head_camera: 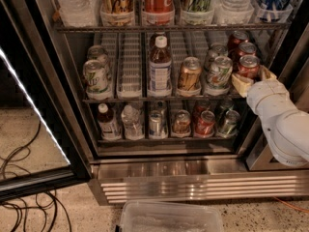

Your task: Pick coke can from middle shelf of fridge

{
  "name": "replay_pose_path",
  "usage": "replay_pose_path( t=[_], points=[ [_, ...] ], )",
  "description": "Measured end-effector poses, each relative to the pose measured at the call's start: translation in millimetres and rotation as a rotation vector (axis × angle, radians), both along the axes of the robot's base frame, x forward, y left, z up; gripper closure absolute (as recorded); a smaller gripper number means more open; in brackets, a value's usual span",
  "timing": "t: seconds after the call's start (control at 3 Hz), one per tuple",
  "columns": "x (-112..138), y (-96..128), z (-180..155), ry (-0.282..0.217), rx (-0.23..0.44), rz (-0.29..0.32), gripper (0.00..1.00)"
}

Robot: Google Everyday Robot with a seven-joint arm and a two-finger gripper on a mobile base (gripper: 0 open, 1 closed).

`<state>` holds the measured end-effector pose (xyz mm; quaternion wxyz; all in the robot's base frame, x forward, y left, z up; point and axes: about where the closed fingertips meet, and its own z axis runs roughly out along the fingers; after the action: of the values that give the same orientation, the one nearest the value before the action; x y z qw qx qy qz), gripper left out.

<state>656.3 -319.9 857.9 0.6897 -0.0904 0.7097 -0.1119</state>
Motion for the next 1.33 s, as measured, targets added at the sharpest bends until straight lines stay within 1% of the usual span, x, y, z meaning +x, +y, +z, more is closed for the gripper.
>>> replay_pose_path(
  t=[0.33,0.67,1.0,1.33],
  points=[
    [-6.3,1.1,24.3,-0.048,0.037,0.018,1.00],
    [-17.7,4.1,48.7,-0.085,0.060,0.049,1.00],
    [-37.3,2.6,66.6,-0.080,0.088,0.092,1.00],
    [-59.6,-0.1,74.4,-0.036,0.134,0.164,1.00]
  ],
)
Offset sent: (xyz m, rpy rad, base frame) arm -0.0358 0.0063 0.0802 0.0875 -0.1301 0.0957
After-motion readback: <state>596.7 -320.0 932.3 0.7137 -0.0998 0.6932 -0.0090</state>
